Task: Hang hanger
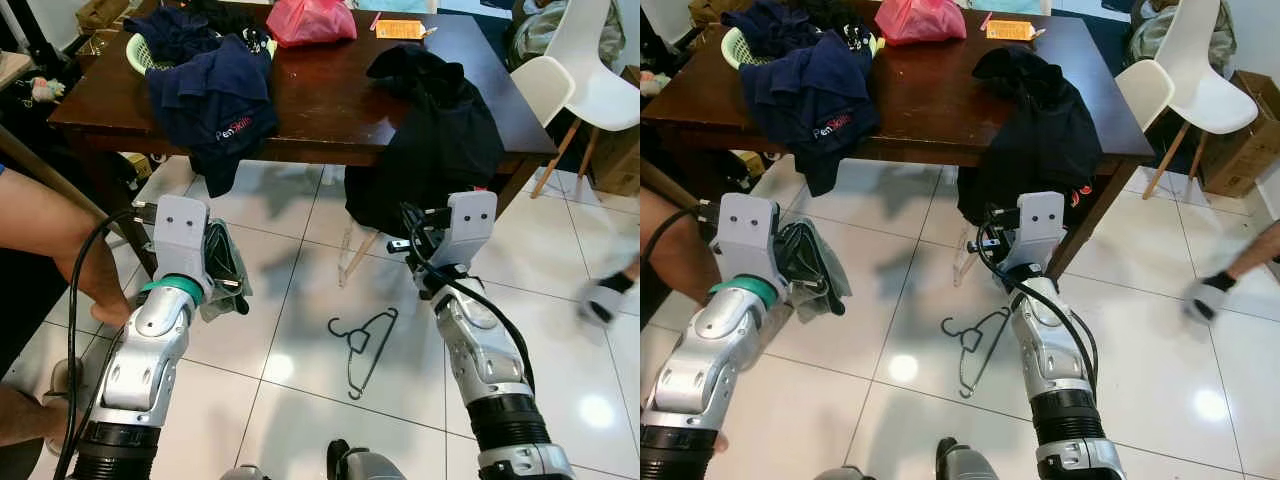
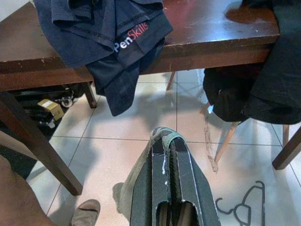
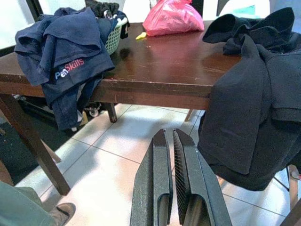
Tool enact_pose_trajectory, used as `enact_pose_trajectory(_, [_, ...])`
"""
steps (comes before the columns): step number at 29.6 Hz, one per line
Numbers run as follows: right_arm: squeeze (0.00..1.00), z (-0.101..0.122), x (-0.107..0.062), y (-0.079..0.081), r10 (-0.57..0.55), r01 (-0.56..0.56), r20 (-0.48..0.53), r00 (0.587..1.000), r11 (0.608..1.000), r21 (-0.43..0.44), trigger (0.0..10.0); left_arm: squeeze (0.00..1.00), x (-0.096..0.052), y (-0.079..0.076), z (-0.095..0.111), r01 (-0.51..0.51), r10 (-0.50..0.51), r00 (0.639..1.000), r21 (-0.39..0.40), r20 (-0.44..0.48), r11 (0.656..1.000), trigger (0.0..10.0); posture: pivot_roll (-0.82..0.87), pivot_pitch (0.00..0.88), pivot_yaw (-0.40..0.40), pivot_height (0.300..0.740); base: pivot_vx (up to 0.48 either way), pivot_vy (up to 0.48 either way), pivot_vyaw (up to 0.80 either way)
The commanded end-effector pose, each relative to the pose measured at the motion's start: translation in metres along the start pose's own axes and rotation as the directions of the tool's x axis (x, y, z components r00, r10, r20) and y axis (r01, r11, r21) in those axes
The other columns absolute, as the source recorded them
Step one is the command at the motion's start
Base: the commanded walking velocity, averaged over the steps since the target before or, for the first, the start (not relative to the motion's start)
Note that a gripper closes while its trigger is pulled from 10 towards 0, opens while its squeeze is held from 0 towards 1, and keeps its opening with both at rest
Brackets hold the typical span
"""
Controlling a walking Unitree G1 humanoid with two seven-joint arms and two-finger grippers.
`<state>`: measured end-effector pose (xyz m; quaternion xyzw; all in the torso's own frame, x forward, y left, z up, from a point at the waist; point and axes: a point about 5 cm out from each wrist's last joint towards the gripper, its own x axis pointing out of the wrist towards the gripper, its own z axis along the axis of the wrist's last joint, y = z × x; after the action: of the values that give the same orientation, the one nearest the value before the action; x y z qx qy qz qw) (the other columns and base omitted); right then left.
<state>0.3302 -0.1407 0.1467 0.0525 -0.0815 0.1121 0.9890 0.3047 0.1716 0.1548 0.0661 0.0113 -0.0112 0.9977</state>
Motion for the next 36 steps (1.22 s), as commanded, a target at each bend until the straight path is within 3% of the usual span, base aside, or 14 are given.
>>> enact_pose_trajectory(1, [0.0, -0.003, 0.0, 0.001, -0.004, 0.004, -0.009, 1.0, 1.0, 0.001, 10.0, 0.0, 0.001, 0.0, -0.002, -0.003, 0.003, 1.0, 0.006, 0.001, 1.0, 10.0, 0.02, 0.01, 0.001, 0.74, 0.0, 0.0, 0.0])
enact_pose_trajectory(5, [0.0, -0.004, 0.001, 0.0, -0.006, 0.006, -0.006, 1.0, 1.0, -0.001, 10.0, 0.0, 0.002, 0.001, -0.004, -0.013, 0.013, 1.0, -0.008, -0.008, 1.0, 10.0, 0.02, 0.014, -0.003, 0.74, 0.0, 0.0, 0.0])
enact_pose_trajectory(13, [0.0, -0.004, 0.003, -0.002, -0.01, 0.01, 0.004, 1.0, 1.0, -0.004, 10.0, 0.0, 0.008, 0.001, 0.001, -0.018, 0.01, 0.998, -0.143, -0.055, 0.99, 10.0, 0.03, 0.015, -0.001, 0.74, 0.0, 0.0, 0.0])
enact_pose_trajectory(19, [0.0, -0.003, 0.004, 0.001, -0.001, 0.001, 0.01, 1.0, 1.0, 0.0, 10.0, 0.0, 0.011, 0.001, 0.003, -0.022, 0.015, 0.999, -0.15, -0.049, 0.988, 10.0, 0.03, 0.011, 0.002, 0.74, 0.0, 0.0, 0.0])
enact_pose_trajectory(24, [0.0, 0.002, 0.006, 0.005, 0.025, -0.025, 0.032, 0.999, 1.0, -0.008, 10.0, 0.0, 0.015, -0.002, 0.024, 0.05, -0.047, 0.998, -0.123, 0.029, 0.991, 10.0, 0.03, 0.002, 0.005, 0.74, 0.0, 0.0, 0.0])
enact_pose_trajectory(26, [0.0, 0.002, 0.007, 0.004, 0.027, -0.026, 0.031, 0.999, 1.0, -0.01, 10.0, 0.0, 0.019, -0.005, 0.046, 0.137, -0.123, 0.988, -0.151, 0.098, 0.979, 10.0, 0.04, 0.0, 0.005, 0.74, 0.0, 0.0, 0.0])
enact_pose_trajectory(27, [0.0, 0.002, 0.009, 0.004, 0.027, -0.026, 0.031, 0.999, 1.0, -0.01, 10.0, 0.0, 0.024, -0.006, 0.072, 0.18, -0.15, 0.973, -0.173, 0.175, 0.968, 10.0, 0.05, 0.012, -0.003, 0.74, 0.0, 0.0, 0.0])
enact_pose_trajectory(29, [0.0, 0.005, 0.012, 0.003, 0.031, -0.03, 0.038, 0.999, 0.999, -0.01, 10.0, 0.0, 0.031, -0.006, 0.11, 0.229, -0.169, 0.943, -0.191, 0.287, 0.954, 10.0, 0.05, 0.022, -0.01, 0.74, 0.0, 0.0, 0.0])
enact_pose_trajectory(31, [0.0, 0.008, 0.013, 0.004, 0.035, -0.035, 0.047, 0.998, 0.999, -0.01, 10.0, 0.0, 0.032, -0.005, 0.131, 0.248, -0.171, 0.923, -0.194, 0.346, 0.949, 10.0, 0.05, 0.023, -0.011, 0.74, 0.0, 0.0, 0.0])
enact_pose_trajectory(34, [0.0, 0.007, 0.011, 0.003, 0.029, -0.028, 0.045, 0.999, 1.0, -0.008, 10.0, 0.0, 0.03, -0.003, 0.135, 0.235, -0.156, 0.919, -0.185, 0.361, 0.954, 10.0, 0.04, 0.022, 0.0, 0.74, 0.0, 0.0, 0.0])
enact_pose_trajectory(36, [0.0, 0.002, 0.006, 0.002, 0.023, -0.022, 0.035, 0.999, 1.0, -0.008, 10.0, 0.0, 0.028, -0.003, 0.108, 0.196, -0.146, 0.95, -0.162, 0.277, 0.967, 10.0, 0.05, 0.019, 0.005, 0.74, 0.0, 0.0, 0.0])
